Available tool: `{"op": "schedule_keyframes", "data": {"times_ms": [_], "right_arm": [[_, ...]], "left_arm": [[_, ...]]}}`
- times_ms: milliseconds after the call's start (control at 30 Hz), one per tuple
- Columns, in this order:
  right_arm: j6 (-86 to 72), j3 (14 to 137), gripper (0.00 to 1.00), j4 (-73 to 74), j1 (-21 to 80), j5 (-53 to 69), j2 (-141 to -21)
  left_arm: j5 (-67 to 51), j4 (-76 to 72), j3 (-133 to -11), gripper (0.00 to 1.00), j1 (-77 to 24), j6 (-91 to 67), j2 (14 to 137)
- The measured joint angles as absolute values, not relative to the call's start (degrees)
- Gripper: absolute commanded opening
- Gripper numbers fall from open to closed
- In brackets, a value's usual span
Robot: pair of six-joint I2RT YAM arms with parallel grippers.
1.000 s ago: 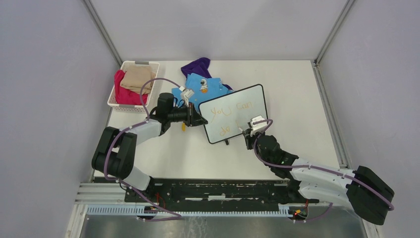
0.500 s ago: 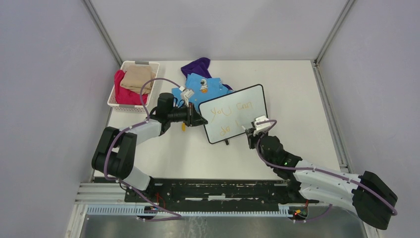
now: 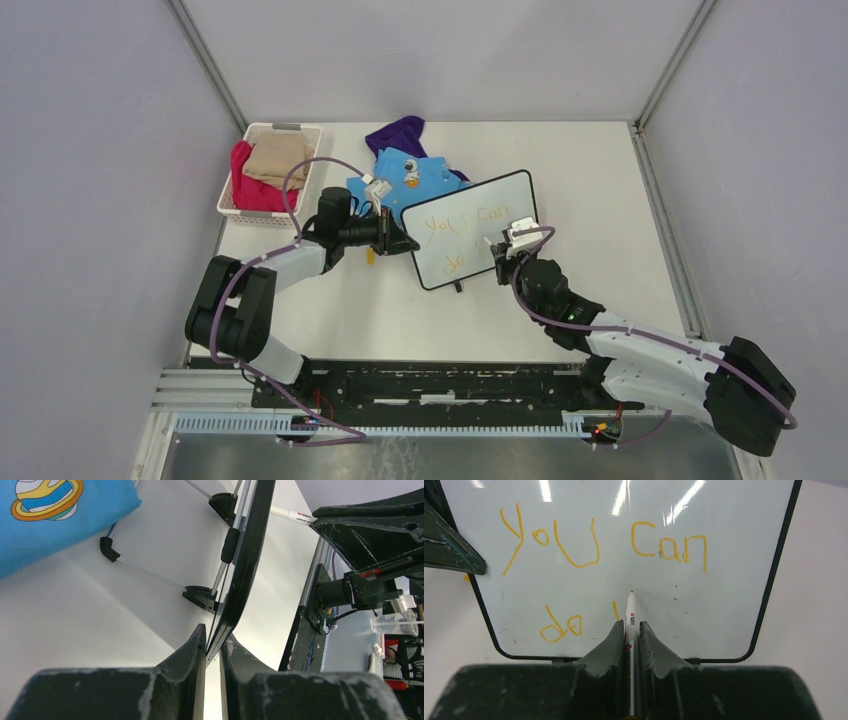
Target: Write a sentence on the whiteboard
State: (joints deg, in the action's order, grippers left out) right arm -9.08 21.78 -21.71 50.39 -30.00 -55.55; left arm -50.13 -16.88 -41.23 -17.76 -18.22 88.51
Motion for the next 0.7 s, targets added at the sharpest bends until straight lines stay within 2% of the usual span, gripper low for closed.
{"op": "schedule_keyframes", "data": {"times_ms": [467, 700], "right_arm": [[-8.82, 21.93, 0.00, -22.06, 48.75, -29.50, -58.02], [-10.09, 18.06, 0.00, -22.52, 48.69, -29.28, -55.61]], "left_arm": [[-50.09, -16.80, -41.30, 0.02, -17.85, -18.20, 88.51], [-50.09, -16.78, -41.30, 0.02, -17.87, -18.20, 88.51]]}}
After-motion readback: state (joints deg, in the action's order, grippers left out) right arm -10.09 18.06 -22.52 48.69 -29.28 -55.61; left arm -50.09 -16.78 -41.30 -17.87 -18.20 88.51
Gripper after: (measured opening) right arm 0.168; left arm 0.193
